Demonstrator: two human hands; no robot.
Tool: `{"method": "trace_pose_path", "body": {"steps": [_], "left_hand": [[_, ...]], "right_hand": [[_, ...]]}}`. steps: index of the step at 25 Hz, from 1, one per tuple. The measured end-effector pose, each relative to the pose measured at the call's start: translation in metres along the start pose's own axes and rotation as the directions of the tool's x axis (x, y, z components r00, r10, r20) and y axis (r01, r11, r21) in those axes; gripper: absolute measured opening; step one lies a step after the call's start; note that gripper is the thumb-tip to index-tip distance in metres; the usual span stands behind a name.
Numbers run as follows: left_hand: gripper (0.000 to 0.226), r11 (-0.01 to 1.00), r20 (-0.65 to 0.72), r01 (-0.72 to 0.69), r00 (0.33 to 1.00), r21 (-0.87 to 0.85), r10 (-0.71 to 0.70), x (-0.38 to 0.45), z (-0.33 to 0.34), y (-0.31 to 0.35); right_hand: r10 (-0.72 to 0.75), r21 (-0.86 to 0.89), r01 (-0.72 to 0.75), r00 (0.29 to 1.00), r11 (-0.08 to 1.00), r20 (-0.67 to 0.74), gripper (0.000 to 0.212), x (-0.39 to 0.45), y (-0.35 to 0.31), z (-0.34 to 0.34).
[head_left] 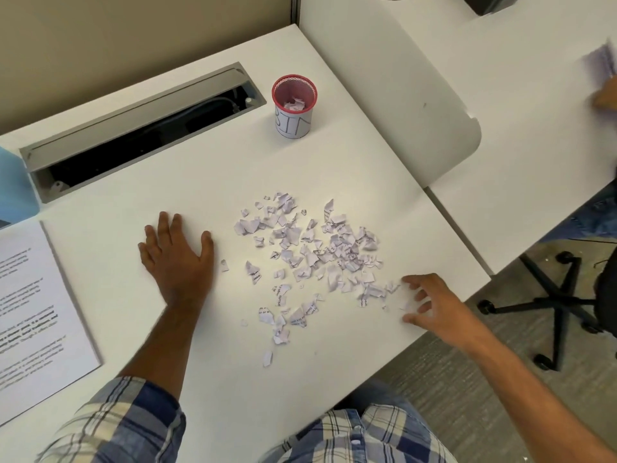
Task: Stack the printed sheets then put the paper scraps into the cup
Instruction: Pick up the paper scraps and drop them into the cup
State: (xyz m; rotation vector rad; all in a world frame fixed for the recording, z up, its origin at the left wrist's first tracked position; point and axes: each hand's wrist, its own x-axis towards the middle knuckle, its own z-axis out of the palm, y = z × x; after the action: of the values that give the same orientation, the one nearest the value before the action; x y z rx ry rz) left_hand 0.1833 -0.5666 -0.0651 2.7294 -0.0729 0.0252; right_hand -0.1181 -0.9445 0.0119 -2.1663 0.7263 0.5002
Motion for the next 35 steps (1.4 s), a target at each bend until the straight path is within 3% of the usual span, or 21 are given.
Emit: {"method": "trace_pose_path", "body": {"steps": [3,6,14,24,29,35], "left_hand": [[0.064,1.0,-0.004,-0.002,1.0,0.005,0.002,0.0,0.0,0.0],[0.064,1.0,0.0,-0.003,1.0,0.003,0.003,0.0,0.0,0.0],[0.064,1.0,-0.021,-0.009,1.0,0.012,0.009,0.0,0.0,-0.001],[0.067,1.0,-0.004,0.01,1.0,0.002,-0.01,0.0,-0.001,0.002],[0.069,1.0,-0.009,0.016,1.0,0.005,-0.016,0.0,-0.003,0.003],[0.068,0.999,-0.012,0.028,1.0,0.033,-0.027,0.0,-0.002,0.005]], "right_hand": [[-0.069,0.021,0.07,0.996,0.997,-0.058,0.067,0.003,-0.011,0.023],[-0.108,0.005,0.108,0.994,0.994,-0.025,0.062,0.01,-0.029,0.033],[-0.245,-0.146,0.226,0.961,0.963,-0.129,0.016,0.028,-0.04,0.048],[-0.061,0.128,0.095,0.968,0.987,-0.245,0.019,0.035,-0.068,0.002],[-0.107,0.264,0.197,0.942,0.944,-0.319,0.02,0.065,-0.102,-0.026],[-0.271,0.275,0.38,0.892,0.883,-0.363,0.018,0.145,-0.179,-0.063]]}}
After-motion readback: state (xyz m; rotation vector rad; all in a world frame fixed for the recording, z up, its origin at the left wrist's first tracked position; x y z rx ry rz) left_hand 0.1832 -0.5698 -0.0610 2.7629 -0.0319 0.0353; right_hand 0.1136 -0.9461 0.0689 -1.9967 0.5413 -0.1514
